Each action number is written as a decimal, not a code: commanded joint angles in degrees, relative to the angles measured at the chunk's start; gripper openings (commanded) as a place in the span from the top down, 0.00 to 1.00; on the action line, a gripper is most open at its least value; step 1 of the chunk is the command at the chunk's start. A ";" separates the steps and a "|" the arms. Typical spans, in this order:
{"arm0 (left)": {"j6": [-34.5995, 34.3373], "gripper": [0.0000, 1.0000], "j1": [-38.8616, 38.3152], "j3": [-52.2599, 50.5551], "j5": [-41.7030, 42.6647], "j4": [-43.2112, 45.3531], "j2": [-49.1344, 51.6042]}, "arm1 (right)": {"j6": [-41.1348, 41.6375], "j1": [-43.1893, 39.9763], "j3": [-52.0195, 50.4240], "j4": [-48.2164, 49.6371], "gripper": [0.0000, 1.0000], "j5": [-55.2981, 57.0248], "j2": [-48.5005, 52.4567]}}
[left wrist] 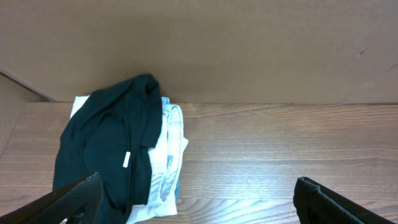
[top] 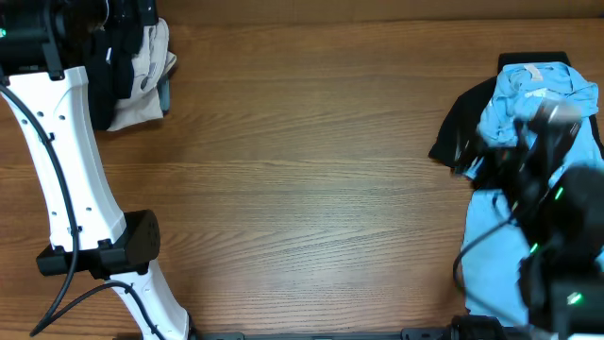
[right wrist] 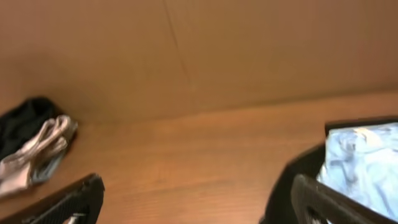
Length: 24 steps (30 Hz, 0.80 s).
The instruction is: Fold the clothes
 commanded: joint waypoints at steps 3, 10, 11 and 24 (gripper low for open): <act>-0.70 0.00 0.00 0.17 0.42 0.24 0.26 | 1.05 0.24 -18.18 9.90 0.00 1.01 -12.41; -0.72 0.00 0.00 0.17 0.42 0.24 0.26 | 1.07 0.24 -36.94 20.72 0.00 1.01 -26.93; -0.70 0.00 0.00 0.17 0.42 0.24 0.26 | 1.07 0.24 -38.40 20.98 0.00 1.01 -28.17; -0.72 0.00 0.00 0.17 0.42 0.24 0.26 | 1.05 0.24 -46.64 21.84 0.00 4.04 -35.45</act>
